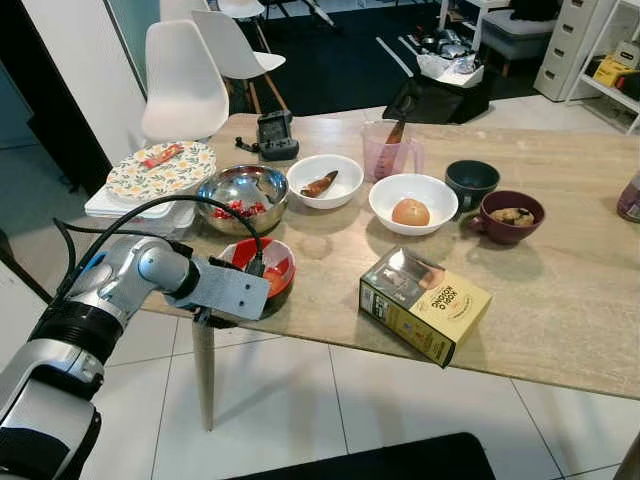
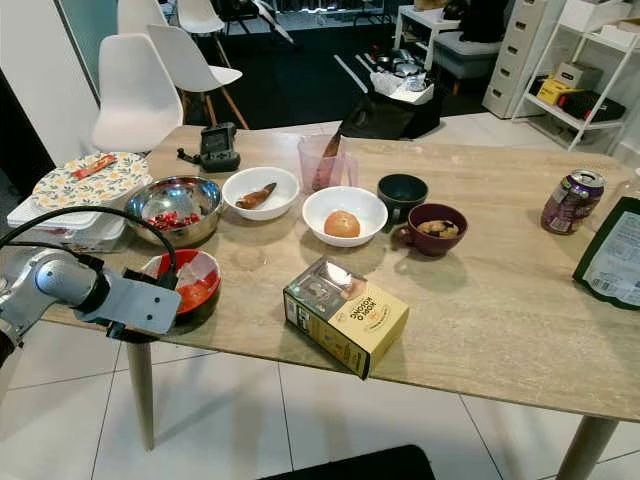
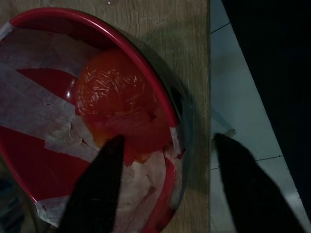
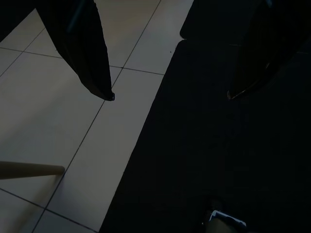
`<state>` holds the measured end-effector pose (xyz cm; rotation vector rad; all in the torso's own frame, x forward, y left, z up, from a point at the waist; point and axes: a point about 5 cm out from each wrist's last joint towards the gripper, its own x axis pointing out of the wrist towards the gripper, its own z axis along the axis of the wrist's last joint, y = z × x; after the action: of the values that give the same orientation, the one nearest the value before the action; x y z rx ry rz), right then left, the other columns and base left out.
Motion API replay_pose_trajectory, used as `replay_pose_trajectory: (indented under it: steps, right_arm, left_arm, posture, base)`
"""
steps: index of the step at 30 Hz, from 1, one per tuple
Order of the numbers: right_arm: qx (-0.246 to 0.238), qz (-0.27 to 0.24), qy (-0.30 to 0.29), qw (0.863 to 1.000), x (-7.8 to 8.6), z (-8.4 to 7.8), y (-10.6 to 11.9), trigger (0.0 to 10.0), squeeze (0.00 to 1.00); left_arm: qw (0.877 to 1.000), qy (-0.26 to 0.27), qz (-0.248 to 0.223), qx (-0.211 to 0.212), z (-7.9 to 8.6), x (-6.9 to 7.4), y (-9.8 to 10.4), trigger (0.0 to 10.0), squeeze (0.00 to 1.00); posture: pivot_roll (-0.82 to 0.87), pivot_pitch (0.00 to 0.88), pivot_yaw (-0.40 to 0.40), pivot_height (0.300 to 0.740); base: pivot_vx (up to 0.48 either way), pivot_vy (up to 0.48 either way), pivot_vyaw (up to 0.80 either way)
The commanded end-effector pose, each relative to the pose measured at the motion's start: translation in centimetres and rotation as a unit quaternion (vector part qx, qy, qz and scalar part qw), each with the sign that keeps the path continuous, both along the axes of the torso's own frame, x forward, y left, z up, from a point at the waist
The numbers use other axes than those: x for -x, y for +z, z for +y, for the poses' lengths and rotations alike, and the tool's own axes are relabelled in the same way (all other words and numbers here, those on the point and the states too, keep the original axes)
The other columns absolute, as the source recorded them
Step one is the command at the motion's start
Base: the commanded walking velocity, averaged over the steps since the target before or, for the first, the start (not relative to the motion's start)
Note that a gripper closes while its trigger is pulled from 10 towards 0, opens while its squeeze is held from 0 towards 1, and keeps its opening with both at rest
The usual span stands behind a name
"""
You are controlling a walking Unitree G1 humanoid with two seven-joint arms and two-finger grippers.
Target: Restocking fridge
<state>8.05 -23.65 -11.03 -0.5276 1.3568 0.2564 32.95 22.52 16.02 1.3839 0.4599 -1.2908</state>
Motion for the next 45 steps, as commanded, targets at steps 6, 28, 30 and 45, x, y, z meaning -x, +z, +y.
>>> replay_pose_trajectory:
  steps: [6, 28, 30, 45]
  right_arm:
    - [-0.001, -0.002, -0.002, 1.0, -0.1, -0.1, 0.0, 10.0, 0.0]
    - [-0.005, -0.011, 0.002, 1.0, -1.1, 0.6, 0.1, 10.0, 0.0]
    - [-0.006, -0.012, 0.002, 1.0, -1.2, 0.7, 0.1, 10.0, 0.0]
    - [-0.013, -0.017, 0.006, 1.0, -1.8, 1.4, 0.1, 10.0, 0.0]
  left_arm:
    - [1.0, -0.02, 0.013, -0.016, -0.4, 0.0, -0.7, 0.0, 0.0]
    - [0.992, -0.073, 0.102, -0.026, -1.2, 2.8, 1.6, 0.0, 0.0]
    - [0.989, -0.078, 0.122, -0.031, -1.3, 3.6, 1.7, 1.0, 0.0]
    - [0.973, 0.001, 0.202, -0.109, 0.3, 9.1, -0.4, 10.0, 0.0]
  posture:
    - [-0.06, 0.021, 0.003, 0.74]
    - [-0.04, 0.0, 0.009, 0.74]
    - [-0.03, 0.0, 0.01, 0.74]
    - [0.0, 0.0, 0.017, 0.74]
  base:
    - [0.0, 0.0, 0.0]
    - [0.0, 0.0, 0.0]
    - [0.0, 0.0, 0.0]
    - [0.0, 0.0, 0.0]
